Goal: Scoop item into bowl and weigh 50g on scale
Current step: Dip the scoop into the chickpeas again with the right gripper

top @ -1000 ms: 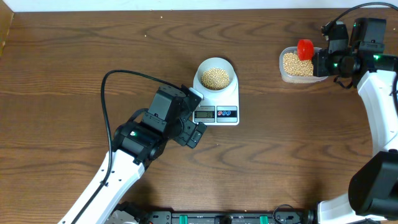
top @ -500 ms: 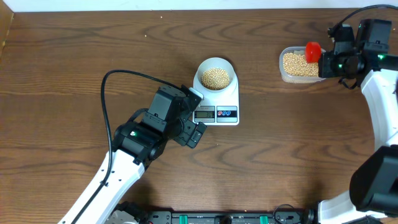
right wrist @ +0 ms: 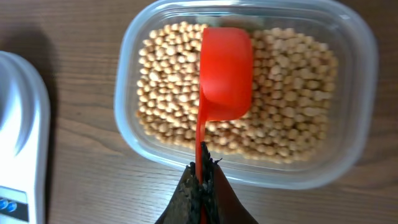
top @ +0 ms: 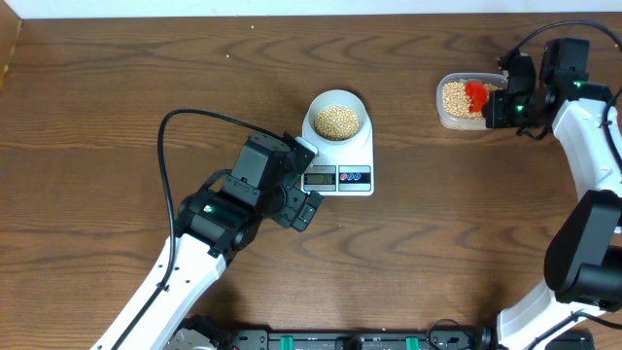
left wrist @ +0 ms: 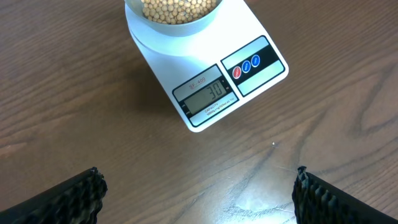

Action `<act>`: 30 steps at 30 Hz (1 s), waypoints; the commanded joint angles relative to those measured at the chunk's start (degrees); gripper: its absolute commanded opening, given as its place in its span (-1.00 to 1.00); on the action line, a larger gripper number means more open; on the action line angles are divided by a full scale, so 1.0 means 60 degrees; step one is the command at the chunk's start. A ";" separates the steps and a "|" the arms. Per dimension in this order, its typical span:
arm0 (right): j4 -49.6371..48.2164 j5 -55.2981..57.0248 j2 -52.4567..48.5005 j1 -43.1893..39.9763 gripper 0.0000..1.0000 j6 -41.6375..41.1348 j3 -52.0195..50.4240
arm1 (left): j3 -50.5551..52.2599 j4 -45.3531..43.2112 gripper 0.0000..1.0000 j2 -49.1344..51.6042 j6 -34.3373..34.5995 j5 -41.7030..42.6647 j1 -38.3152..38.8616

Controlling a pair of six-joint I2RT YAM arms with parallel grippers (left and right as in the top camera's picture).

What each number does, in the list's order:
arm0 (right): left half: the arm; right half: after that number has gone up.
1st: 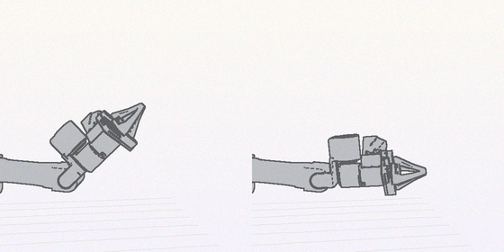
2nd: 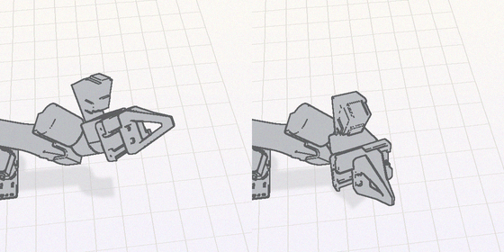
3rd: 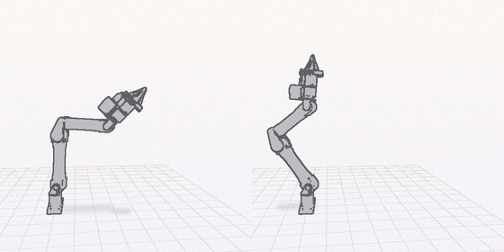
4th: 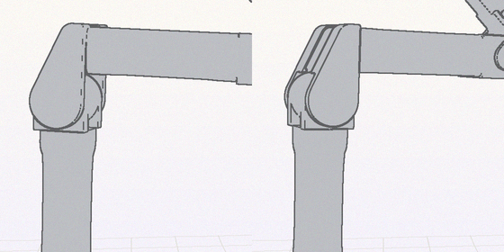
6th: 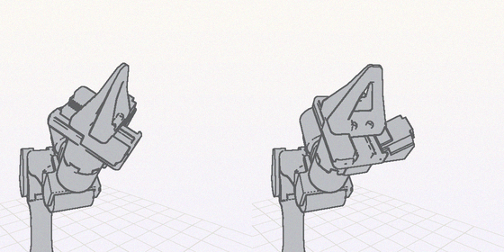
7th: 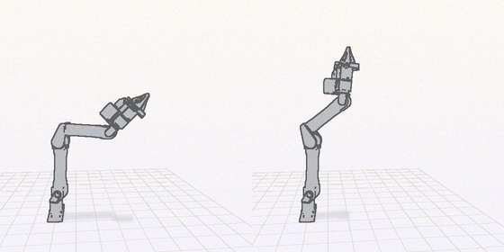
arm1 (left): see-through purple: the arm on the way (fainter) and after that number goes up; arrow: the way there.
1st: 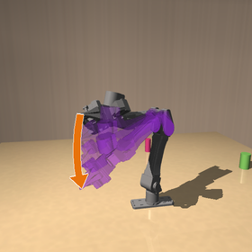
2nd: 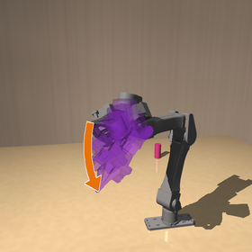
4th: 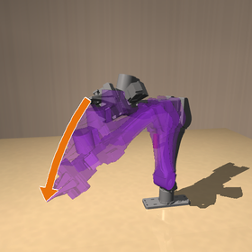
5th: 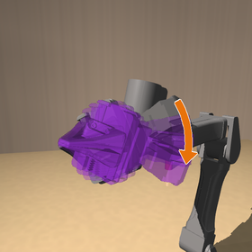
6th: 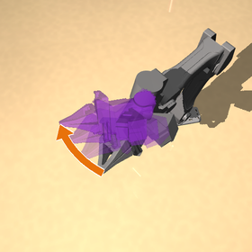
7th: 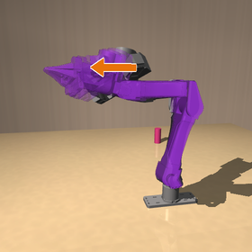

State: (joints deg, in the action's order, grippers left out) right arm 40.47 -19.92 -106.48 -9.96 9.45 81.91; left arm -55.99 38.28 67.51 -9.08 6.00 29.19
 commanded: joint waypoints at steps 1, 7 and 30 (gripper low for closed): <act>0.0036 -0.0885 -0.0284 -0.0058 -0.98 -0.0146 -0.0040 | -0.0091 -0.0029 0.95 0.0055 -0.0127 -0.0080 -0.0022; 0.0047 -0.1909 -0.0284 -0.0423 -0.98 -0.0353 -0.0040 | -0.0091 -0.0029 0.96 0.0055 -0.0127 -0.0080 -0.0022; 0.0113 -0.5595 -0.0703 -0.2572 -0.98 -0.0605 -0.0109 | -0.0091 -0.0029 0.96 0.0055 -0.0127 -0.0076 -0.0022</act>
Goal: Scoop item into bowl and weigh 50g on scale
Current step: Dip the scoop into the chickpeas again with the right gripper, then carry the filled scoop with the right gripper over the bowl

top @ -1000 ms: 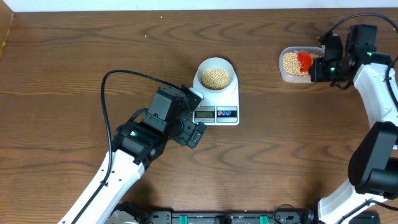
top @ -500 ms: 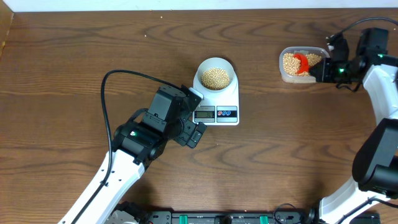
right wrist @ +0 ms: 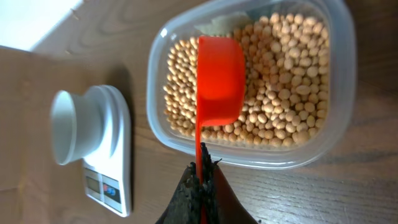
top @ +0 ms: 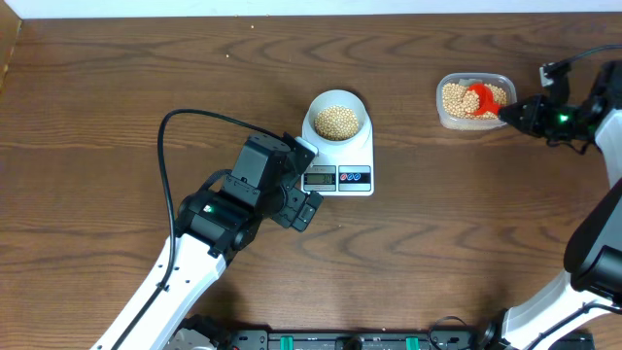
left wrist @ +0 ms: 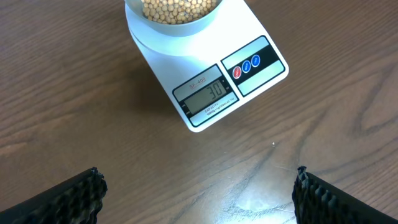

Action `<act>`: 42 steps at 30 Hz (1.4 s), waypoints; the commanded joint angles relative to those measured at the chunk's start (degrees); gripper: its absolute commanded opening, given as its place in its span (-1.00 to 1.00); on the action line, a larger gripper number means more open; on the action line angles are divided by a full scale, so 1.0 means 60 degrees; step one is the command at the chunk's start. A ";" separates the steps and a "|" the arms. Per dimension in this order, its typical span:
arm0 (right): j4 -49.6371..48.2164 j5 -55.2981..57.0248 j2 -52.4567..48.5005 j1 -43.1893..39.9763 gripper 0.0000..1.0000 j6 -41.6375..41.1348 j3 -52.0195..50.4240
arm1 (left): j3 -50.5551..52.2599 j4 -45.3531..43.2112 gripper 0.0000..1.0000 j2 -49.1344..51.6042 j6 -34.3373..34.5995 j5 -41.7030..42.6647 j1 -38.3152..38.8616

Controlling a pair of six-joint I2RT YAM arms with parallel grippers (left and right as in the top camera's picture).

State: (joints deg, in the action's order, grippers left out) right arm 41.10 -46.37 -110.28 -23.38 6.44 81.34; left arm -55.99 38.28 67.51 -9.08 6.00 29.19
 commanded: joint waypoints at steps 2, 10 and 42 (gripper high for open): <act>0.0011 -0.1490 -0.0069 -0.0546 -0.98 -0.0102 -0.0015 | -0.0091 -0.0029 0.96 0.0055 -0.0127 -0.0076 -0.0022; 0.0007 -0.2958 -0.0069 -0.1308 -0.98 -0.0102 -0.0015 | -0.0091 -0.0029 0.96 0.0055 -0.0127 -0.0076 -0.0022; -0.1410 -0.3916 -0.0066 0.2885 -0.97 -0.1650 -0.0011 | -0.0091 -0.0029 0.96 0.0055 -0.0127 -0.0076 -0.0022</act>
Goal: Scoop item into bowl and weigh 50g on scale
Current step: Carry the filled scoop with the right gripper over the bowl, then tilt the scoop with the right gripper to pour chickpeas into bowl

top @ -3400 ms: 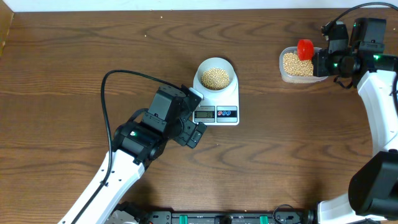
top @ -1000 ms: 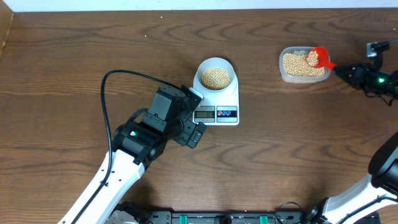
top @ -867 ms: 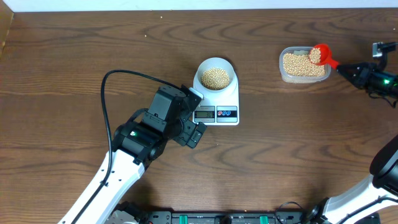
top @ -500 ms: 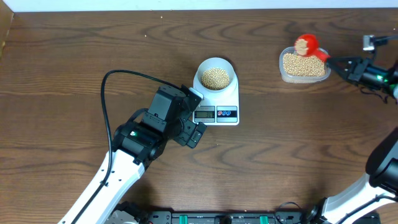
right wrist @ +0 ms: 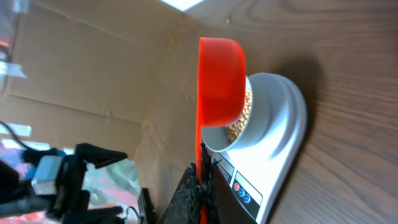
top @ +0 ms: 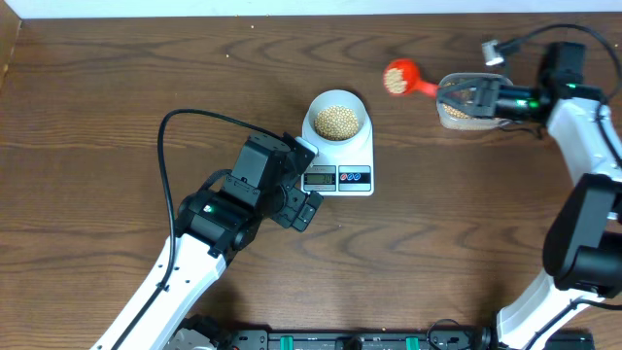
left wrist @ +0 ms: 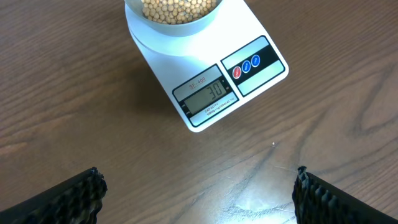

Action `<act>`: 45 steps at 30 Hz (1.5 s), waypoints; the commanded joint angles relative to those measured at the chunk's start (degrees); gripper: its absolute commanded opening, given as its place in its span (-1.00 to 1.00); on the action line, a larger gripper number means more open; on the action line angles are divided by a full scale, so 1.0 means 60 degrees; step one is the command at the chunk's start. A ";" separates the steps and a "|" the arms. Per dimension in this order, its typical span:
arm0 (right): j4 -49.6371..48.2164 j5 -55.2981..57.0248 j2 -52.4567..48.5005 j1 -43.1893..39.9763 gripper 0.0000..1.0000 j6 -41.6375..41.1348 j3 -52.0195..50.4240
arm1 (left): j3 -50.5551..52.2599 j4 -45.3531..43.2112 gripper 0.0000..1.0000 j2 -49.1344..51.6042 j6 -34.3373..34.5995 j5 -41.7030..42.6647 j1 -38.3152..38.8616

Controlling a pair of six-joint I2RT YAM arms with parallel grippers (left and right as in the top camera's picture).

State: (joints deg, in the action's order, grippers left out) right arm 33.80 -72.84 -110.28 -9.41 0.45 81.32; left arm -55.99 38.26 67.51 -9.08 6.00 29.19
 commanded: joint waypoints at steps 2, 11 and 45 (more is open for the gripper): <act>-0.0444 0.0914 -0.0066 0.0987 -0.98 -0.0951 -0.0007 | -0.0091 -0.0025 0.96 0.0055 -0.0127 -0.0076 -0.0022; -0.0634 0.2594 0.0138 0.2044 -0.97 -0.1137 0.0007 | -0.0091 -0.0025 0.96 0.0055 -0.0127 -0.0080 -0.0022; 0.0033 0.7657 0.1453 0.4728 -0.97 0.0943 0.0007 | -0.0091 -0.0025 0.96 0.0055 -0.0127 -0.0076 -0.0022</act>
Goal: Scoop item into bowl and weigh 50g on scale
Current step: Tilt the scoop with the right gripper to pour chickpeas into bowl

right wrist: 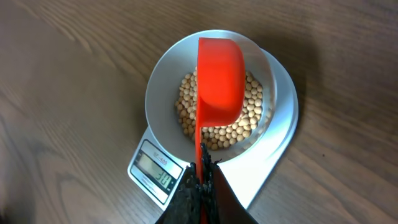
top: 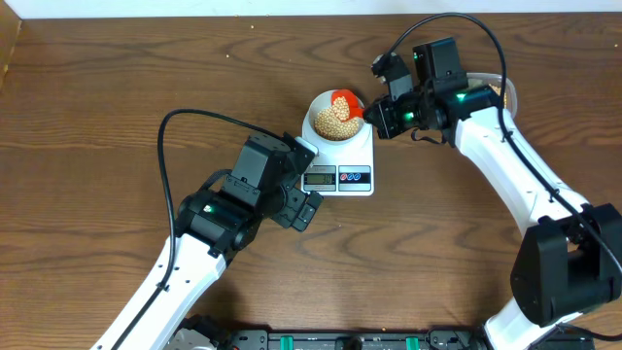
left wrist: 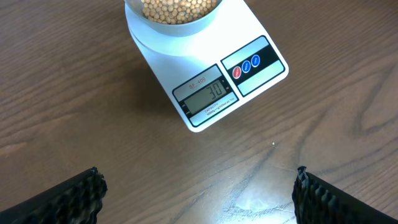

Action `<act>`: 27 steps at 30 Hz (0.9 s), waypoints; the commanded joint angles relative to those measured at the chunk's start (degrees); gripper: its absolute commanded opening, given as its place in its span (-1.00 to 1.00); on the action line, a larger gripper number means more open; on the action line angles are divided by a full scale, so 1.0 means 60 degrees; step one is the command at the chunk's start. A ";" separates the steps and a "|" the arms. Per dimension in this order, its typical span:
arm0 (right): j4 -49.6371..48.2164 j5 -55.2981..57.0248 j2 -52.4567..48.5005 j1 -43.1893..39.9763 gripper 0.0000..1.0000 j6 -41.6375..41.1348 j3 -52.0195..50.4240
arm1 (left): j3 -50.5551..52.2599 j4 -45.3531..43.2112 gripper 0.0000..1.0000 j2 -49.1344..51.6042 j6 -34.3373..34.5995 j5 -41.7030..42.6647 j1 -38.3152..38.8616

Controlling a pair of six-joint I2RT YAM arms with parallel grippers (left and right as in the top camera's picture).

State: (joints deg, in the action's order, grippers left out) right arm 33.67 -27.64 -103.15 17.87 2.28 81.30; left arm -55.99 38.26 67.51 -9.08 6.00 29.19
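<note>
A white bowl (top: 317,106) of soybeans stands on the white scale (top: 342,177). The scale's display (left wrist: 208,93) reads 30. My right gripper (right wrist: 200,172) is shut on the handle of a red scoop (right wrist: 221,78). The scoop (top: 342,101) hangs over the bowl (right wrist: 160,84), above the beans; its inside is hidden from the wrist camera. My left gripper (left wrist: 198,183) is open, low over bare table just in front of the scale, with nothing between its fingers (left wrist: 74,194).
The clear bean container (top: 504,88) sits at the back right, mostly hidden behind my right arm. A cable loops over the table left of my left arm (top: 209,219). The table's far edge runs along the top of the overhead view.
My right gripper has moved left with the scoop, from between the container and the scale to over the bowl. The display still reads 30. The left arm has not moved.
My right gripper held the red scoop in the bean container at first, and again a second later. Then the scoop, with beans in it, was in the air left of the container. Now it is over the bowl. The scale read 30 throughout.
</note>
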 commanded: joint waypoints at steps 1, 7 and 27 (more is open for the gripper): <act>0.0073 0.0138 0.0266 0.0233 -0.97 0.0754 0.0011 | -0.0091 -0.0025 0.96 0.0055 -0.0127 -0.0080 -0.0022; 0.0142 0.0812 0.0266 0.0492 -0.97 0.0892 0.0011 | -0.0091 -0.0025 0.96 0.0055 -0.0127 -0.0080 -0.0022; 0.0168 0.1089 0.0266 0.0601 -0.97 0.2004 0.0011 | -0.0091 -0.0025 0.96 0.0055 -0.0127 -0.0080 -0.0022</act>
State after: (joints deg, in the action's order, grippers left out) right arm 34.85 -21.15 -103.13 20.93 11.44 81.30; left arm -55.99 38.28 67.51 -9.08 6.00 29.19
